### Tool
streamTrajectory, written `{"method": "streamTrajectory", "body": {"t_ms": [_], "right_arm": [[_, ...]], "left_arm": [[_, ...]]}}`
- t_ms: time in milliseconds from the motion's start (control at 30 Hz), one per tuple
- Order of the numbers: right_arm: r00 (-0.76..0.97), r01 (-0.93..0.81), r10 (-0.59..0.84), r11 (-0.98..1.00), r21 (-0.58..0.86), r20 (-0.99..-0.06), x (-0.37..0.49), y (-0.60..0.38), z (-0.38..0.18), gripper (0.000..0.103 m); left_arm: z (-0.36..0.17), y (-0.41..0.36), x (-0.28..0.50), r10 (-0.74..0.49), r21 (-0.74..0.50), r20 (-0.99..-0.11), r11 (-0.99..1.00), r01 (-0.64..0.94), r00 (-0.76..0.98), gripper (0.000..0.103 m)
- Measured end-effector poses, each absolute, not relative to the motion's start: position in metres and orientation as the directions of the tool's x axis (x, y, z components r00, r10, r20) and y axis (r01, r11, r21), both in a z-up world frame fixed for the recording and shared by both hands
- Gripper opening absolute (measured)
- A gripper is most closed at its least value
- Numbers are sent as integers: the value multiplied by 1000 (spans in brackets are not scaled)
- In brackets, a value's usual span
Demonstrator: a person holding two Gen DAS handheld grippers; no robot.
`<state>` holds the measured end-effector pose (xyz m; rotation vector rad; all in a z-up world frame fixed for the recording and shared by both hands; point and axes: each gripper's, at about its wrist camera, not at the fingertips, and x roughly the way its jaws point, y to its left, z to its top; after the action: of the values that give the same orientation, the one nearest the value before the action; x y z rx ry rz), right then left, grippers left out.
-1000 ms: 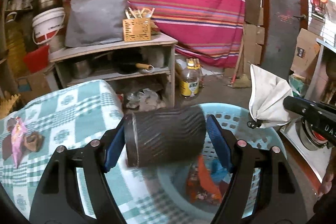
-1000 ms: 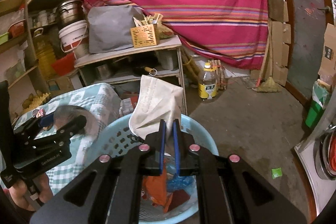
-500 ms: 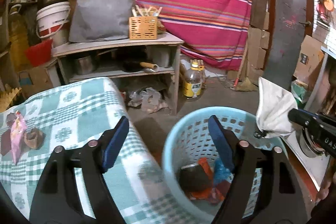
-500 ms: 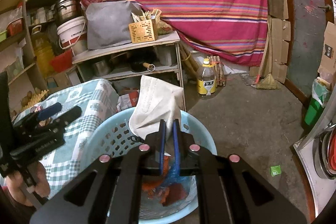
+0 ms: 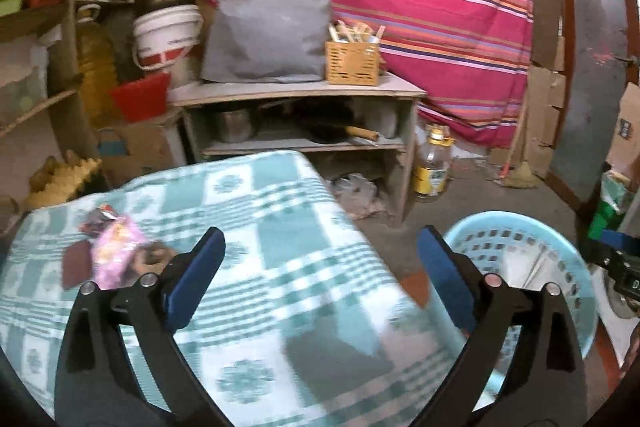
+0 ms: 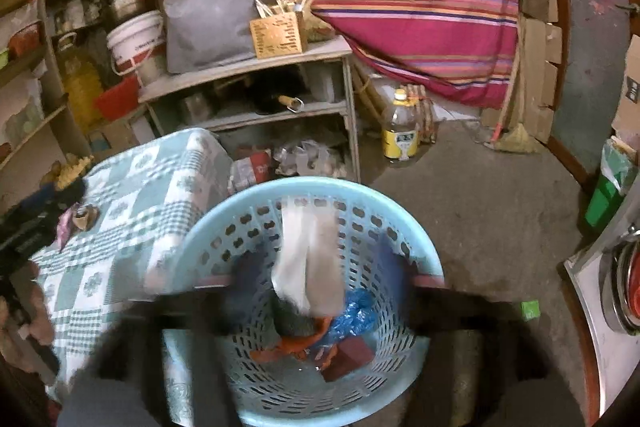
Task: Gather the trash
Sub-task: 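Grasp the pink snack bag with the left tool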
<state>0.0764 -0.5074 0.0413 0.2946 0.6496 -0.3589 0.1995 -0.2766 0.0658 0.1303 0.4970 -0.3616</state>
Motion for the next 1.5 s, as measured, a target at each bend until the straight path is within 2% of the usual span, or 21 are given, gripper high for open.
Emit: {"method": "streamTrajectory", "body": {"t_ms": [100, 333, 433, 833, 1033, 1233, 1500], "right_arm": [[735, 415, -233, 897, 150, -636, 80, -502, 42, 69], [789, 402, -246, 900, 170, -563, 86, -475, 65, 75], [805, 383, -245, 910, 158, -541, 96, -455, 70, 85], [828, 260, -153, 957, 127, -539, 152, -362, 66, 88], [827, 198, -107, 974, 108, -552, 182, -322, 53, 89], [809, 154, -65, 982, 104, -584, 211, -295, 36, 89], [787, 129, -39, 986, 103, -615, 234, -282, 20, 89]], "left_arm": [[70, -258, 201, -283, 37, -485, 939, 343, 828, 95], [81, -211, 201, -216, 49, -462, 962, 268, 860, 97], [83, -188, 201, -185, 57, -456, 970, 236, 871, 97], [72, -82, 230, -42, 41, -498, 997, 72, 866, 97], [49, -35, 249, 11, 31, -546, 999, 7, 838, 97], [26, -18, 270, 5, 30, -608, 999, 16, 794, 97], [1, -48, 291, -30, 69, -657, 993, 100, 753, 97]]}}
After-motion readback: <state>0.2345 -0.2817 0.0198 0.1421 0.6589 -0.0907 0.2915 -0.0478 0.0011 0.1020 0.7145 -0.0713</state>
